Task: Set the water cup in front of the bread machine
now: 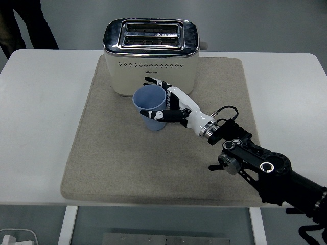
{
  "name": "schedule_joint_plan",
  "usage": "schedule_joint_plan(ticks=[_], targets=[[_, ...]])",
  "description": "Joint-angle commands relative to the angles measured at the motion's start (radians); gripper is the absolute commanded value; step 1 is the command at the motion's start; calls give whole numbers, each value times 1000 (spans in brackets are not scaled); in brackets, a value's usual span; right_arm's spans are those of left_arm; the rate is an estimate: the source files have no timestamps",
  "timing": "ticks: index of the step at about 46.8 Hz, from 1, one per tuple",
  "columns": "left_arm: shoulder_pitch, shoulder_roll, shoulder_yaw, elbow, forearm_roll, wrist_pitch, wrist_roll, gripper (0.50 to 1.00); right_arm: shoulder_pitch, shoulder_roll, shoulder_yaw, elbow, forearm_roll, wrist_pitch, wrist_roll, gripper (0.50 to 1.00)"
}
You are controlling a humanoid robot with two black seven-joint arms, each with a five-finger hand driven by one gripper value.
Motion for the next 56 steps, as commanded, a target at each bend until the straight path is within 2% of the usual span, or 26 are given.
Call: schedule_joint_plan(ticks=[1, 56], targets=[[0, 0, 0, 0, 0, 0, 0, 1000, -2, 0, 1, 3, 2, 0, 1, 926], [0, 0, 0, -2, 0, 0, 0, 1000, 15, 0, 53, 39, 17, 11, 1, 926]])
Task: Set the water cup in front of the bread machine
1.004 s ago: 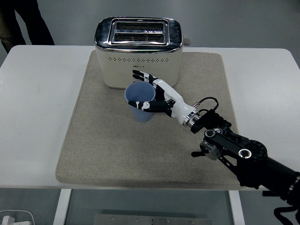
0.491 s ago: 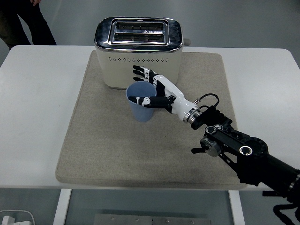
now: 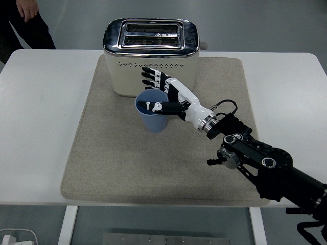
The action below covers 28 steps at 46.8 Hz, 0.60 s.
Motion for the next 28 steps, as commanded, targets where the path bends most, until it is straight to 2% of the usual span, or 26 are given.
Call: schedule_joint_plan(ticks=[1, 19, 28], targets=[[0, 0, 0, 0, 0, 0, 0, 1000, 1, 0, 4, 0, 0, 1, 0, 926], [0, 0, -2, 0, 0, 0, 0, 1000, 21, -2, 26, -3, 15, 15, 0, 926], [0, 0, -2, -5, 0, 0, 0, 1000, 20, -51, 46, -2, 19, 35, 1, 926]])
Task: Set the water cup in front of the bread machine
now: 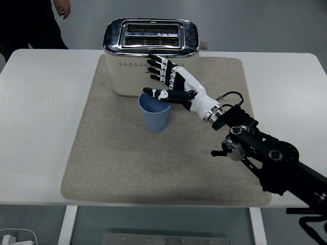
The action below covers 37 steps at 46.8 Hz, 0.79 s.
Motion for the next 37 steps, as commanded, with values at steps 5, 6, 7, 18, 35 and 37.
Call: schedule_joint_plan(ticks=[5, 6, 7, 18, 35, 37], targets=[[0, 0, 0, -6, 0, 0, 0, 1000, -1, -48, 23, 3, 8, 15, 2, 926], [0, 0, 0, -6, 0, 0, 0, 1000, -1, -53, 29, 3, 11, 21, 2, 926], [0, 0, 0, -6, 0, 0, 0, 1000, -1, -59, 32, 3, 14, 29, 2, 926], [0, 0, 2, -6, 0, 0, 0, 1000, -3, -114, 46, 6, 37, 58, 2, 926], [0, 0, 2, -6, 0, 0, 0, 1000, -7, -162, 46, 40, 59, 70, 15, 926], [0, 0, 2, -6, 0, 0, 0, 1000, -7, -165, 48, 41, 59, 70, 15, 926]])
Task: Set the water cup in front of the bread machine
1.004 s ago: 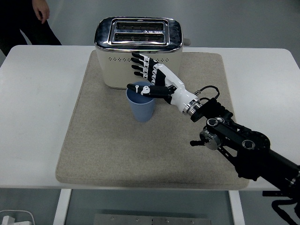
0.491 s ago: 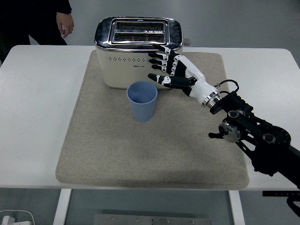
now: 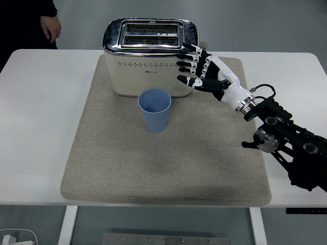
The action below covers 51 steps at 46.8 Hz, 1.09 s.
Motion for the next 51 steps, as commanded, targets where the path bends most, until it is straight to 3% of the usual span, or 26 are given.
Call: schedule_joint_plan(ticks=[1, 34, 51], targets=[[0, 0, 0, 0, 0, 0, 0, 1000, 0, -8, 1, 5, 0, 0, 0, 926], [0, 0, 0, 0, 0, 0, 0, 1000, -22, -65, 43, 11, 0, 37, 3, 926], [0, 0, 0, 0, 0, 0, 0, 1000, -23, -117, 41, 10, 87, 44, 5, 926]])
